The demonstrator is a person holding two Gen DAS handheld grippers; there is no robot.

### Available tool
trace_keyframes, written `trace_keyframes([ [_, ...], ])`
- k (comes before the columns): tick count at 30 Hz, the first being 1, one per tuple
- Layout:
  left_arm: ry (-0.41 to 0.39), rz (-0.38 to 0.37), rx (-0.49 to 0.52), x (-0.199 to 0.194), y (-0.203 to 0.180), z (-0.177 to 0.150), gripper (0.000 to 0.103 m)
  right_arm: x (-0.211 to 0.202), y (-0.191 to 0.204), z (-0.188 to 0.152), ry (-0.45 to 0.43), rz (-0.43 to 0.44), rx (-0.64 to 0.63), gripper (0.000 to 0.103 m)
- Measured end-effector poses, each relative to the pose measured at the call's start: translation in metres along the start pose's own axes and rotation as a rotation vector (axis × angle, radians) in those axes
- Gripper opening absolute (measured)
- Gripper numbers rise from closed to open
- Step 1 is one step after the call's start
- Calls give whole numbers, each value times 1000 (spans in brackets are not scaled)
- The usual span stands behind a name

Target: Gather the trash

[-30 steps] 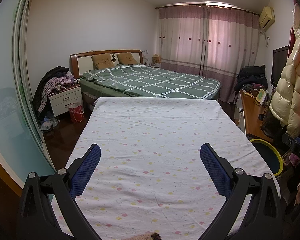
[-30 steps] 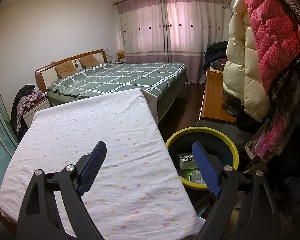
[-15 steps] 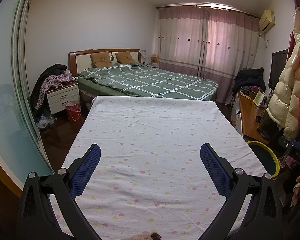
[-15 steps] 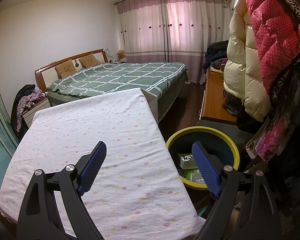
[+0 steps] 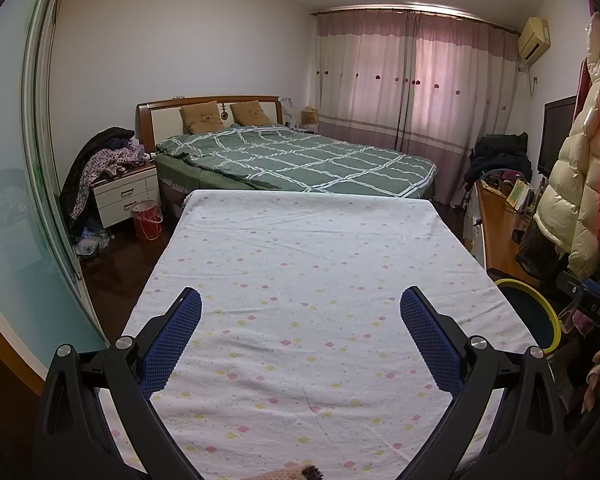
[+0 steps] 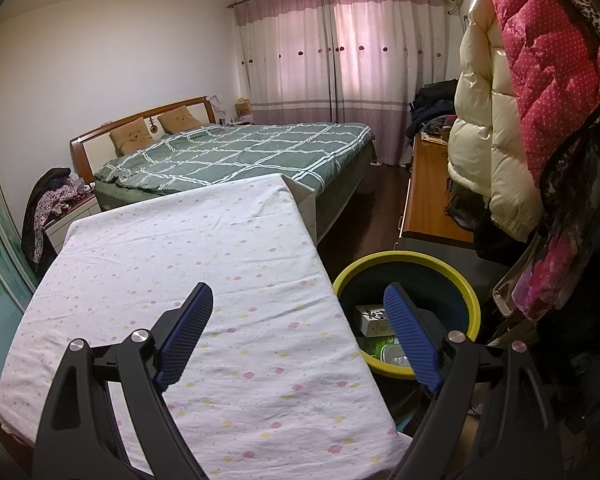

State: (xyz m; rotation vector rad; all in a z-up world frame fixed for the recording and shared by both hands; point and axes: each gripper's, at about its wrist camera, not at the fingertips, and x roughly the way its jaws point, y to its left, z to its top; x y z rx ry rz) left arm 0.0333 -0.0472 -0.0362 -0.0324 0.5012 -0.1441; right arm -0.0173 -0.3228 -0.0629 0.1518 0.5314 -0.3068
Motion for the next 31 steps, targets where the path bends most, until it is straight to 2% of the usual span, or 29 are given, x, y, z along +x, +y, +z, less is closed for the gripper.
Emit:
trace_keyframes([
  [20, 41, -4, -6, 18, 0, -3, 98, 8, 3, -2, 17, 8, -4, 83],
  [23, 69, -10, -5, 38, 4, 2, 98, 28, 7, 4, 52, 57, -14, 87],
  [27, 204, -16, -45, 98, 19, 11, 98, 77, 20, 14, 137, 105, -42, 96],
  [29, 244, 21, -52, 133, 28, 15, 98, 106, 30, 17, 187, 144, -51, 96],
  [31, 280, 72, -45, 165, 36, 16, 98, 139, 49, 18, 233, 137, -88, 96],
])
